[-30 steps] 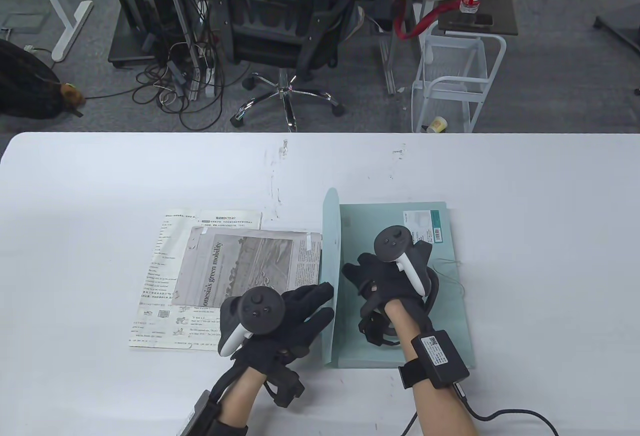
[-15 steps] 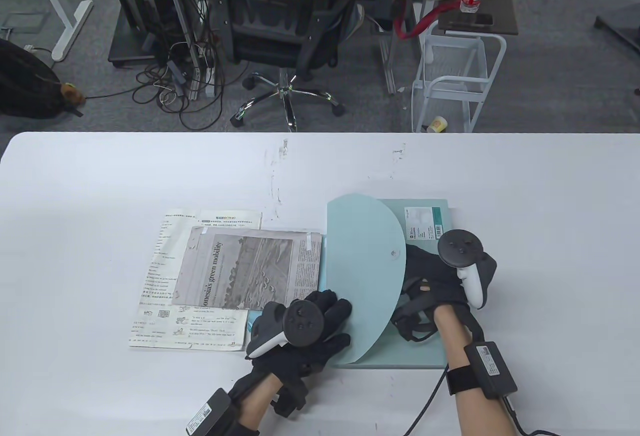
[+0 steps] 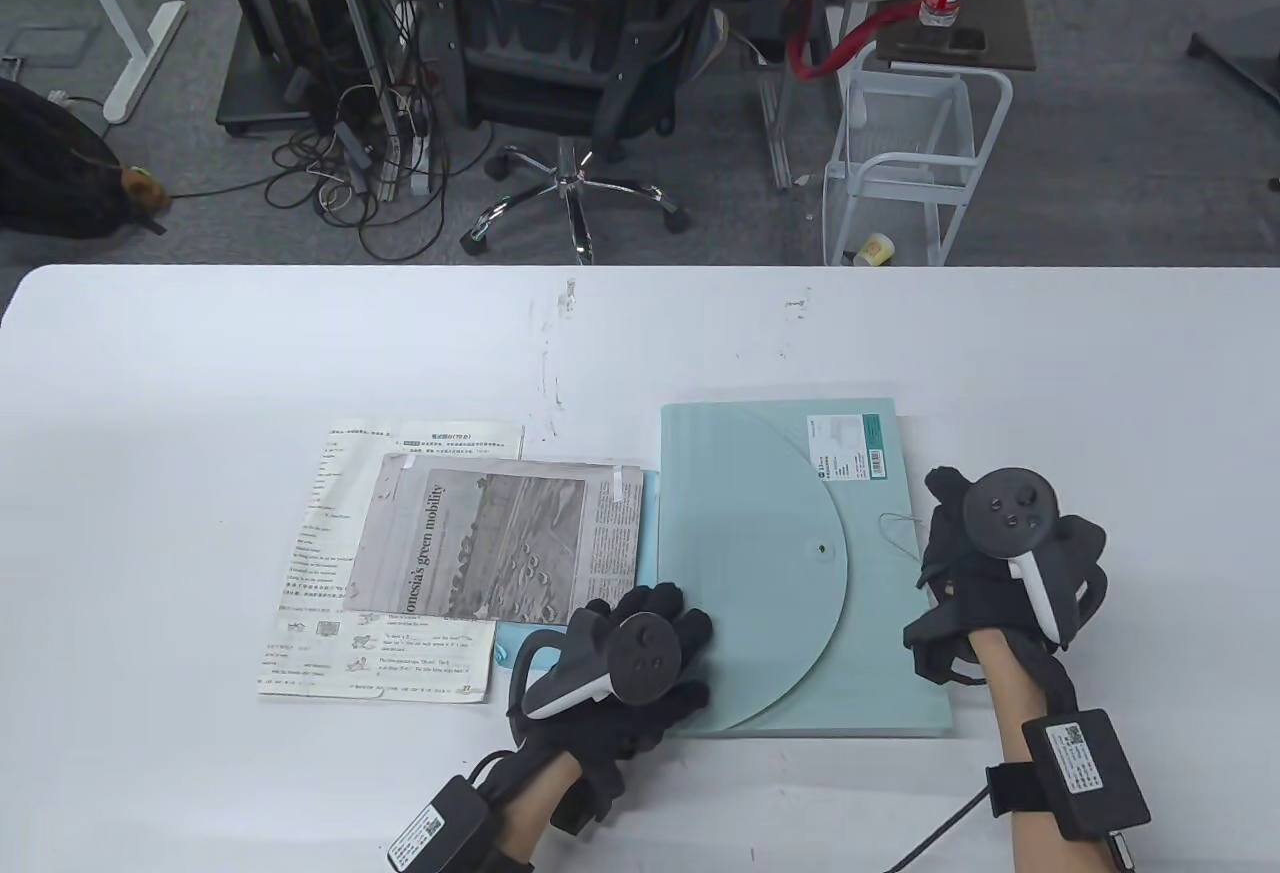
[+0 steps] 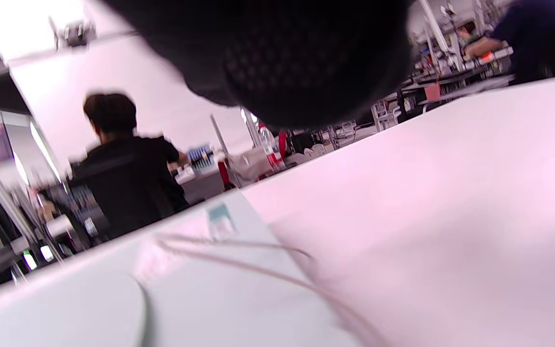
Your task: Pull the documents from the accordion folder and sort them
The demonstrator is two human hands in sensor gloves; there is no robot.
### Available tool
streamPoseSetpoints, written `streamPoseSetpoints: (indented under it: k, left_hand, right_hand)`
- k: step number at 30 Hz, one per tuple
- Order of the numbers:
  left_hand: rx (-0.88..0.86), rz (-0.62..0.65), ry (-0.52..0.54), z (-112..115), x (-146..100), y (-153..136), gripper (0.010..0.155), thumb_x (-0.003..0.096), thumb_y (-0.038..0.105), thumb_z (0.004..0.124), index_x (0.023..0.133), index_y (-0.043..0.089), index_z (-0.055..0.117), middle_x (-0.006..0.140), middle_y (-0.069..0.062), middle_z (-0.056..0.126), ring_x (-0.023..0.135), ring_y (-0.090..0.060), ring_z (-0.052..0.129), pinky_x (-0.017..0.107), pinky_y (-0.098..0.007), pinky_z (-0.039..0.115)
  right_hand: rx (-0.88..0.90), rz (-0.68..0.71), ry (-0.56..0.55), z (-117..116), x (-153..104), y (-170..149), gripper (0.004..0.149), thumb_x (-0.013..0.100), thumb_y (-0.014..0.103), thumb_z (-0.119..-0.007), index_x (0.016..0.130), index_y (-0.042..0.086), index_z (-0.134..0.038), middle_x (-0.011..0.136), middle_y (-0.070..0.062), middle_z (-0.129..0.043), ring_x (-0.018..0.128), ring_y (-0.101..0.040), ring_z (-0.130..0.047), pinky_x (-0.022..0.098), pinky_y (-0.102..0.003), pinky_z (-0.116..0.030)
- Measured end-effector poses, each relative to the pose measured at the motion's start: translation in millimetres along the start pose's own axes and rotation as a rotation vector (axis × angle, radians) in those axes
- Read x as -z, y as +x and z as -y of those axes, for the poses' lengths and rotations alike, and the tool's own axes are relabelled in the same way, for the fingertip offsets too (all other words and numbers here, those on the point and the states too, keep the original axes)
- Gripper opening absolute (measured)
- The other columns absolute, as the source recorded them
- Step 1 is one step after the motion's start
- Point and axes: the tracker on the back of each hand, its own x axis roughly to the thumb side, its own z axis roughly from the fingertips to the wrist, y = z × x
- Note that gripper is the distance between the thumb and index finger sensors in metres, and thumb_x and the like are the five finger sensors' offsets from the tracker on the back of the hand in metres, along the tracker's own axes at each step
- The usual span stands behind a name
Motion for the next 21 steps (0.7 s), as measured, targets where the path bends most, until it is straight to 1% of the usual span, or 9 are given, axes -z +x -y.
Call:
streamPoseSetpoints:
  k: [1,3,7,9,11,13,14,18,21]
  left_hand:
    - [0.005,-0.001,0.001,0,0,1,0.069,0.0471,0.061,0.067,0.11,0.04,0.049,0.121,0.002,0.03,0.116,-0.028,0.041,0.081,-0.059,0.035]
    - [0.012,-0.002,0.002,1,1,2,0.069,0.047,0.06,0.068,0.11,0.039,0.049,0.121,0.002,0.029,0.116,-0.029,0.04,0.081,-0.059,0.035]
    - [0.035,-0.003,-0.002,2,1,4,0.071,0.0463,0.06,0.07,0.11,0.038,0.049,0.12,0.001,0.029,0.116,-0.03,0.039,0.081,-0.06,0.034]
    - [0.075,-0.008,0.001,3,1,7,0.071,0.0452,0.061,0.07,0.11,0.038,0.049,0.12,0.001,0.029,0.116,-0.03,0.039,0.081,-0.06,0.035]
    - [0.098,-0.017,-0.004,3,1,9,0.072,0.0448,0.061,0.07,0.11,0.038,0.05,0.12,0.001,0.029,0.116,-0.03,0.039,0.081,-0.06,0.035]
    - [0.109,-0.02,-0.011,3,1,10,0.072,0.0447,0.061,0.07,0.11,0.038,0.049,0.12,0.001,0.028,0.116,-0.03,0.039,0.081,-0.06,0.035]
    - [0.111,-0.022,-0.014,3,1,10,0.072,0.0445,0.061,0.07,0.11,0.038,0.049,0.12,0.001,0.028,0.116,-0.03,0.038,0.081,-0.06,0.035]
    - [0.102,-0.026,-0.03,3,2,10,0.075,0.0426,0.063,0.073,0.11,0.039,0.047,0.12,0.0,0.024,0.115,-0.031,0.029,0.08,-0.058,0.032]
    - [0.089,-0.024,-0.054,3,4,12,0.076,0.0422,0.062,0.074,0.109,0.04,0.046,0.12,-0.001,0.021,0.116,-0.03,0.03,0.08,-0.057,0.033]
  right_hand:
    - [-0.059,0.011,0.032,-5,-1,2,0.061,0.041,0.051,-0.077,0.095,0.025,-0.07,0.091,-0.012,-0.07,0.023,-0.018,-0.096,-0.003,-0.022,-0.077]
    - [-0.141,0.019,0.087,-14,-3,7,0.075,0.035,0.061,-0.079,0.099,0.024,-0.065,0.094,-0.012,-0.065,0.027,-0.019,-0.095,-0.001,-0.023,-0.077]
    - [-0.351,0.046,0.134,-40,-4,23,0.088,0.03,0.064,-0.083,0.101,0.018,-0.057,0.097,-0.014,-0.061,0.03,-0.02,-0.095,0.001,-0.025,-0.078]
    - [-0.397,0.061,0.121,-50,-5,30,0.084,0.033,0.058,-0.085,0.101,0.016,-0.058,0.095,-0.016,-0.065,0.028,-0.02,-0.096,0.001,-0.025,-0.078]
    - [-0.437,0.076,0.017,-54,-6,37,0.069,0.038,0.048,-0.084,0.096,0.017,-0.067,0.088,-0.014,-0.075,0.022,-0.019,-0.098,-0.002,-0.025,-0.078]
    - [-0.414,0.114,-0.126,-51,-7,42,0.047,0.041,0.038,-0.082,0.084,0.021,-0.083,0.072,-0.008,-0.092,0.013,-0.018,-0.098,-0.005,-0.026,-0.078]
    - [-0.378,0.123,-0.163,-48,-7,44,0.042,0.04,0.037,-0.082,0.079,0.021,-0.088,0.065,-0.007,-0.096,0.011,-0.018,-0.098,-0.006,-0.026,-0.078]
    - [-0.318,0.105,-0.21,-35,-8,46,0.04,0.04,0.036,-0.083,0.077,0.021,-0.089,0.064,-0.007,-0.096,0.011,-0.018,-0.098,-0.005,-0.026,-0.079]
    - [-0.263,0.108,-0.227,-25,-10,50,0.04,0.039,0.036,-0.086,0.076,0.021,-0.091,0.063,-0.007,-0.096,0.011,-0.018,-0.098,-0.004,-0.026,-0.079]
